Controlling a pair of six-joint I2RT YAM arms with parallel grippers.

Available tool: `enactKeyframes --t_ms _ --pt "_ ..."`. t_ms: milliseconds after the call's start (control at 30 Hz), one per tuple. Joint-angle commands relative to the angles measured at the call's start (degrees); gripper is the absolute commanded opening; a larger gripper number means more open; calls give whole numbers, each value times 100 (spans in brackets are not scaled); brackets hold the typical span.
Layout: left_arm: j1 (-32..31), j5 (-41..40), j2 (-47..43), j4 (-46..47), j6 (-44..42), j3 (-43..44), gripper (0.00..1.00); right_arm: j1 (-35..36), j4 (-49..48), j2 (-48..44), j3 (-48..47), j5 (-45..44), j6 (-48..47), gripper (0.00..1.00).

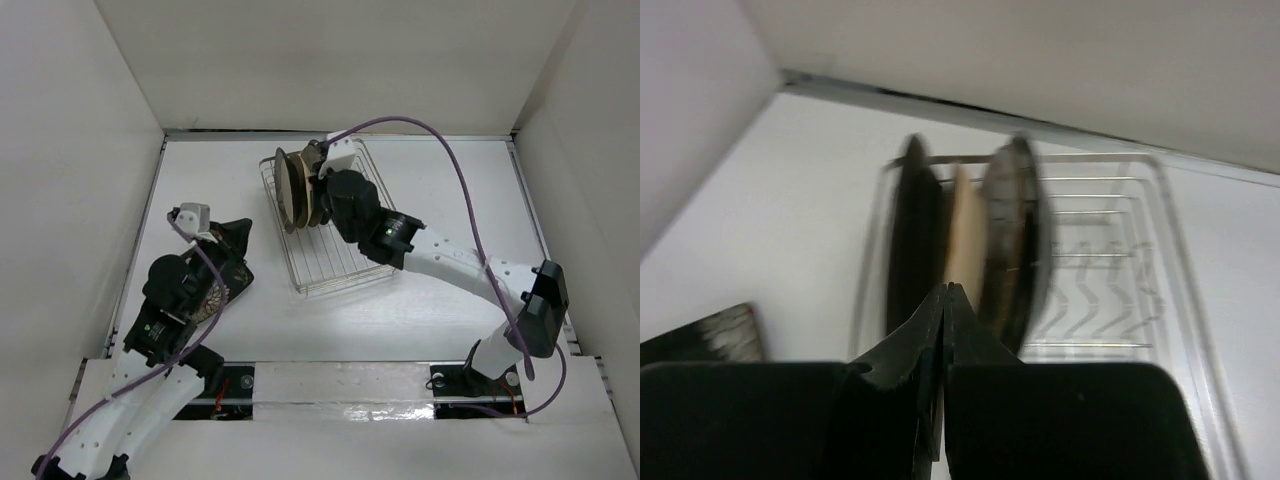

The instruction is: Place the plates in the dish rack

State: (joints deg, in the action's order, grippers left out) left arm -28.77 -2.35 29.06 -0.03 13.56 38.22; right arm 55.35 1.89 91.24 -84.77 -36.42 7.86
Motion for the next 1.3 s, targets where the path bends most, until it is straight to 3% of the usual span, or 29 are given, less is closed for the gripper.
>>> enactKeyframes --t_ms 0,67,200,400,467,800,900,1267 --pt "12 -696 -653 328 59 -7 0 388 -338 148 251 1267 408 0" --pt "12 -1037 -962 451 111 -130 0 598 -347 341 172 1918 445 0" --pt "12 -1276 -1770 952 182 -332 0 872 -207 1156 -582 2420 383 0" --pt "65 -1549 -2089 944 59 -341 4 942 46 2212 -1576 3202 567 0" --pt "65 -1532 -2115 882 -2 -306 7 942 267 2853 -2296 3448 585 2" --pt "65 -1409 -2203 917 -91 -403 15 820 1656 5121 -4810 3089 761 56" --pt "65 -1233 -2106 804 -56 -359 16 750 1648 5272 -4847 2983 822 63" --pt "65 -935 -1887 847 24 -359 16 696 1420 5167 -4154 2623 831 68"
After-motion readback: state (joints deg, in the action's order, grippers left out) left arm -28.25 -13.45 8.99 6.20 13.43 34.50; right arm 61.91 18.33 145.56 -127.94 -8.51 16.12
